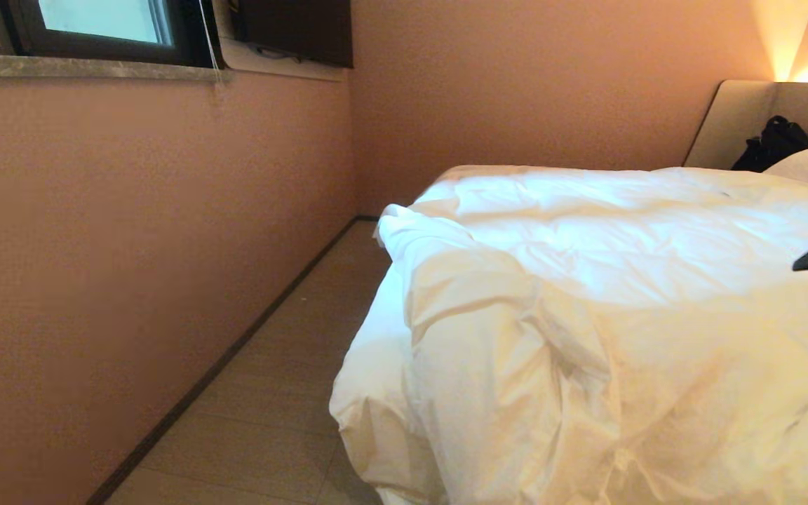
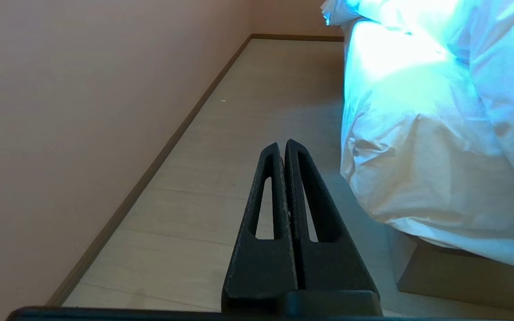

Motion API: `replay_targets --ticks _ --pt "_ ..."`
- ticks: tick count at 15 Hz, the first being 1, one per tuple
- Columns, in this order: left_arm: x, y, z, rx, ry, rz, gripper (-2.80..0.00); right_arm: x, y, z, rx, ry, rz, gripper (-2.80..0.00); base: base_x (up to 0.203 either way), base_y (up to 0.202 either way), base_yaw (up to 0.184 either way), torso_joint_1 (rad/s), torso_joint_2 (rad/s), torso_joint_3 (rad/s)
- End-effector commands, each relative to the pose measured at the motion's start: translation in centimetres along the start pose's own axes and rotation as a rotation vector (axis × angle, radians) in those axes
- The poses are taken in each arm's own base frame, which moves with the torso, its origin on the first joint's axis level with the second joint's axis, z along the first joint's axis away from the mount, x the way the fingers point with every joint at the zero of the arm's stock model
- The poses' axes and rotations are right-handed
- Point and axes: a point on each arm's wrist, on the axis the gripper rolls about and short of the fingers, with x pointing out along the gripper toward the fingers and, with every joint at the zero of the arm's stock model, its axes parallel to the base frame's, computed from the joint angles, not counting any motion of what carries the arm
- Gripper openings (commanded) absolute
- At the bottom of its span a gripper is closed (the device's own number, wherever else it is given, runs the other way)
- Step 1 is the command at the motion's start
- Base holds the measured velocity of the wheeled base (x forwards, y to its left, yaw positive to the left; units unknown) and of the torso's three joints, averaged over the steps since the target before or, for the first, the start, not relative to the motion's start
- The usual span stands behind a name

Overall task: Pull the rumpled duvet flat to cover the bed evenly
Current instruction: Flatten the corners of the folded blanket

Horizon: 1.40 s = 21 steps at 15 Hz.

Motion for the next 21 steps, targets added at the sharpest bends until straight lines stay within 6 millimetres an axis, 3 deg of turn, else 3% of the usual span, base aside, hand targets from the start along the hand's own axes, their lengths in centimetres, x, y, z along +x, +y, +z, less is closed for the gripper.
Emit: replay_targets --ticks 1,4,7,9,14,17,21 --pt "0.0 0.0 0.0 0.000 0.000 0.000 -2.80 0.3 -5.1 -0.5 0.099 0.032 -0.160 0.00 0.000 0.000 0.000 0.000 0.00 0.000" --pt "0.0 0.0 0.0 0.000 0.000 0.000 -2.80 0.8 -12.5 -2.4 0.279 0.104 -0.184 0.00 0.000 0.000 0.000 0.000 0.00 0.000" --pt "0.0 0.0 0.0 0.000 0.000 0.000 -2.80 1.6 -18.9 -5.4 0.470 0.171 -0.017 0.00 0.000 0.000 0.000 0.000 0.00 0.000" --pt "0.0 0.0 0.0 0.000 0.000 0.001 -2.80 2.7 -21.8 -7.5 0.552 0.208 0.067 0.00 0.000 0.000 0.000 0.000 0.00 0.000" --pt "0.0 0.0 0.0 0.000 0.000 0.000 -2.80 4.8 -24.1 -9.1 0.623 0.212 0.272 0.00 0.000 0.000 0.000 0.000 0.00 0.000" --pt "0.0 0.0 0.0 0.000 0.000 0.000 -2.80 5.1 -24.2 -8.8 0.639 0.177 0.425 0.00 0.000 0.000 0.000 0.000 0.00 0.000" --pt "0.0 0.0 0.0 0.000 0.000 0.000 -2.80 5.6 -24.6 -9.1 0.655 0.164 0.498 0.00 0.000 0.000 0.000 0.000 0.00 0.000"
